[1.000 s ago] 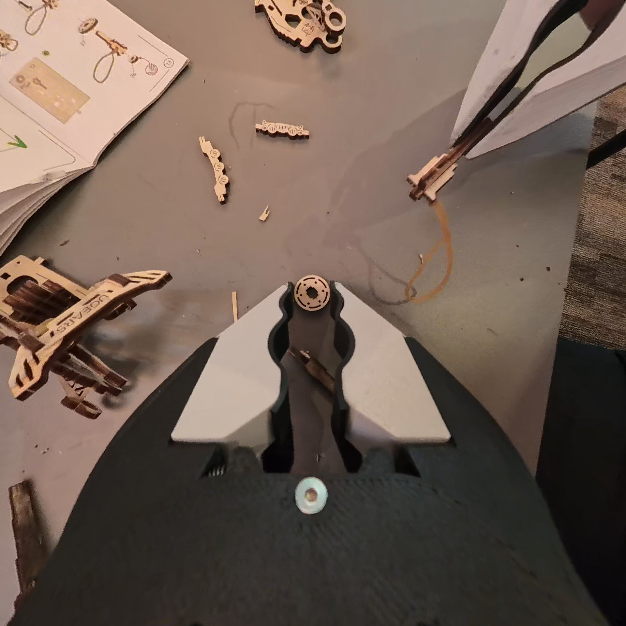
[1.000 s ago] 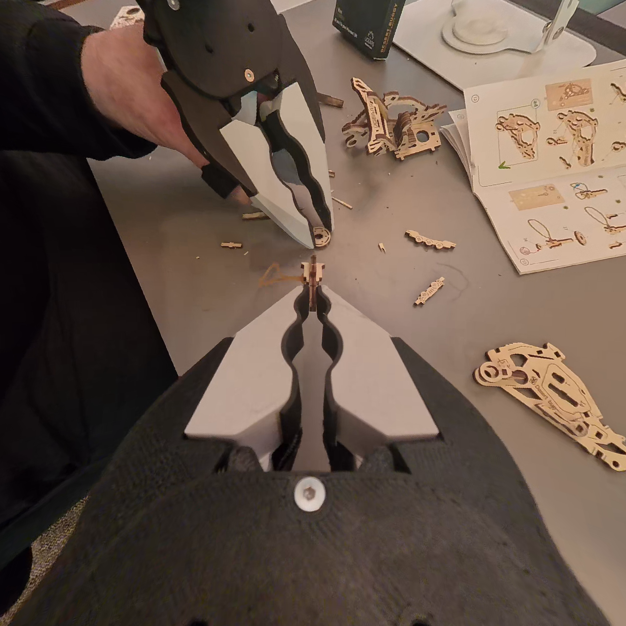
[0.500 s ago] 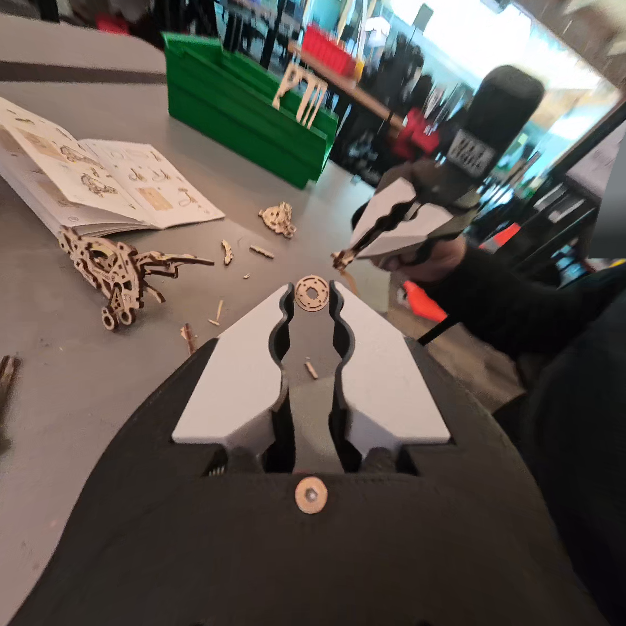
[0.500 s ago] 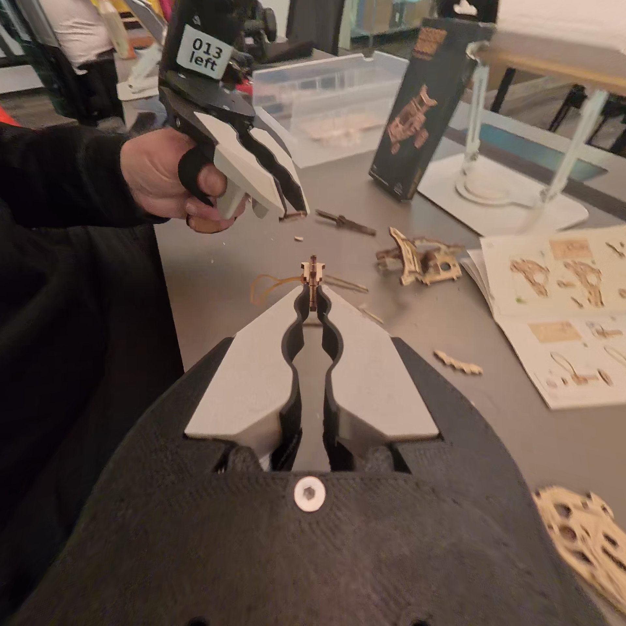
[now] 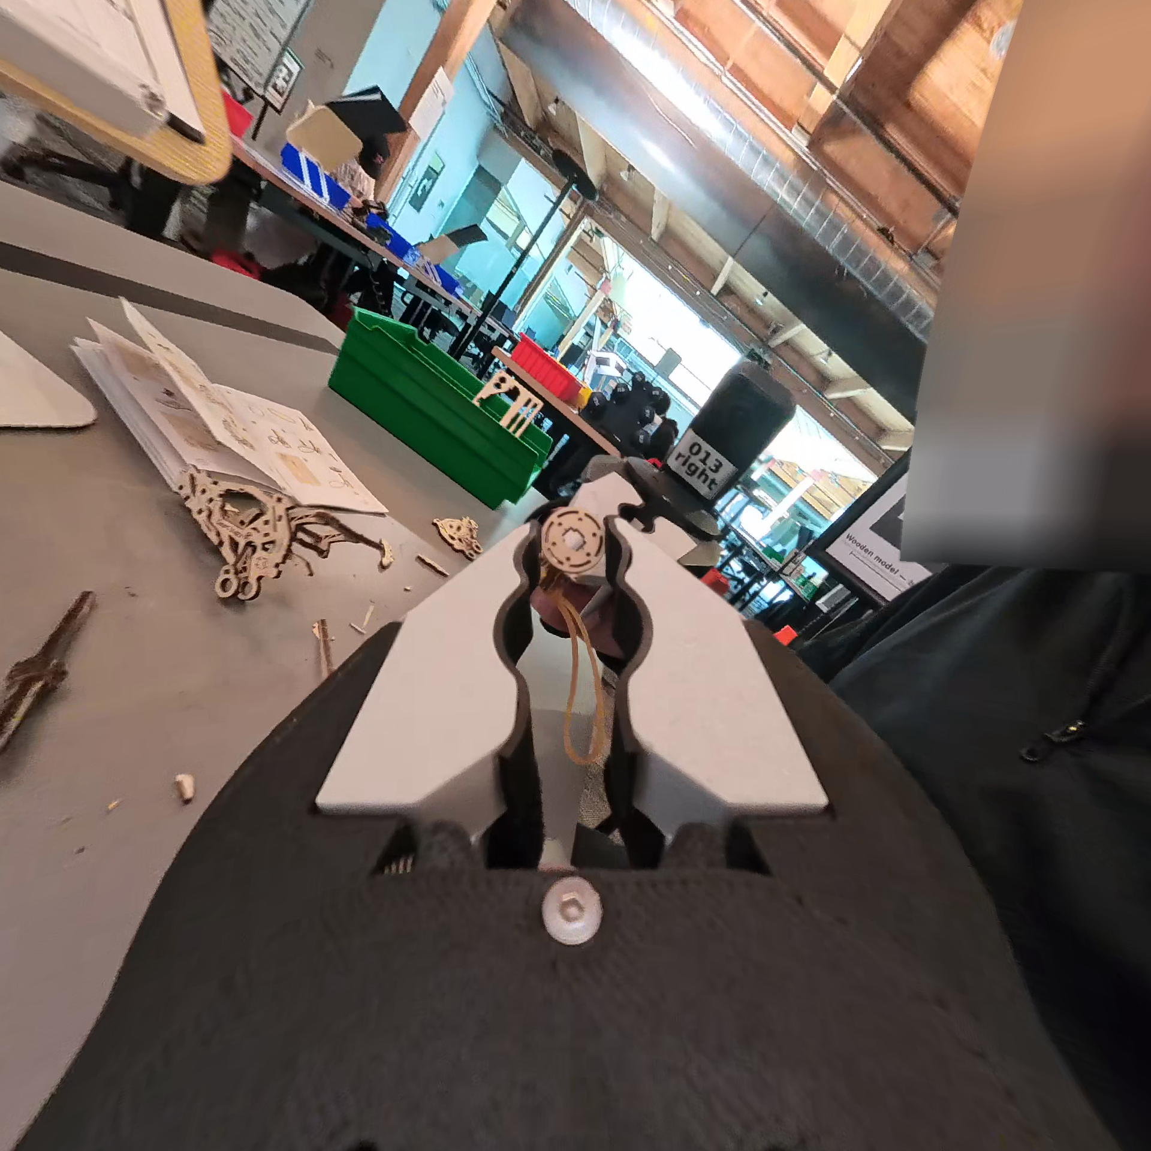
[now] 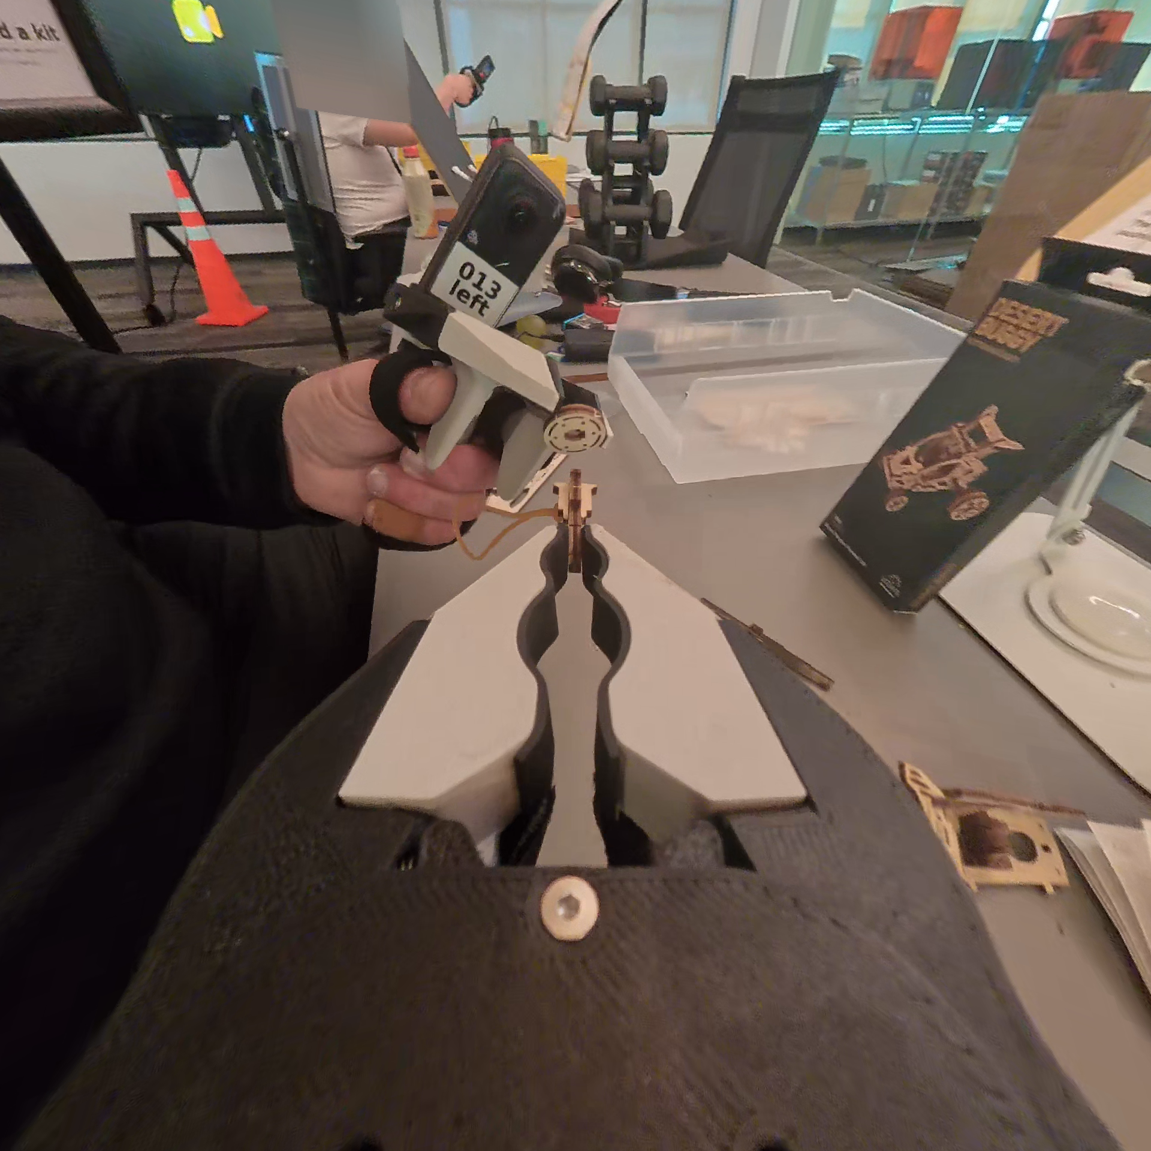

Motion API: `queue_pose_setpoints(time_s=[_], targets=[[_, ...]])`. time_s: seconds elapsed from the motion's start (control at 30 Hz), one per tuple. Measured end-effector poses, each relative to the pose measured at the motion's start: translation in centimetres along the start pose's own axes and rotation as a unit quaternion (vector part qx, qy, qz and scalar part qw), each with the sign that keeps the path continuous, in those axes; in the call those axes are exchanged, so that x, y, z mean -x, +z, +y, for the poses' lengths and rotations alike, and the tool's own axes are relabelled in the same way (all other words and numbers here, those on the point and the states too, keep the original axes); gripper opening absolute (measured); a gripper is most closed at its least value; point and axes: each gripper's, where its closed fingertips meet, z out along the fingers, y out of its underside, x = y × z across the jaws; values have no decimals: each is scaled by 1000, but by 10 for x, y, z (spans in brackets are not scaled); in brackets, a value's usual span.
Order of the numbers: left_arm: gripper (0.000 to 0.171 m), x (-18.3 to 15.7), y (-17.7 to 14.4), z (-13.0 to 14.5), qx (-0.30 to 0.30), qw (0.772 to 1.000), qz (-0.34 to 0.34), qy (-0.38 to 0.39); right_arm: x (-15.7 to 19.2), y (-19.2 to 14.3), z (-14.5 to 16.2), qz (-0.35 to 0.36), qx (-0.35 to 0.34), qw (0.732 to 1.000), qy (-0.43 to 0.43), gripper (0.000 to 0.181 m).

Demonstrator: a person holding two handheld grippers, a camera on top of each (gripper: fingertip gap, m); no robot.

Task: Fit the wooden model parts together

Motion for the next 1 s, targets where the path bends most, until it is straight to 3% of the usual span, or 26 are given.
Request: queue_pose_setpoints(time_s=[0.17, 0.3, 0.53, 0.77, 1.0], targets=[[18, 15, -31, 4, 15, 997, -68, 27, 1, 17, 7, -16, 19, 1000, 0, 1], [18, 30, -66, 13, 45, 985, -154, 68, -3, 29, 22, -22, 64, 998, -9, 0], [18, 43, -128, 25, 27, 965, -252, 61, -7, 57, 35, -71, 175, 981, -39, 0], [18, 60, -181, 30, 15, 938, -334, 93, -7, 102, 46, -138, 334, 924, -126, 0], [18, 75, -211, 26, -11, 941, -330, 73, -2, 149, 69, -206, 459, 843, -191, 0]])
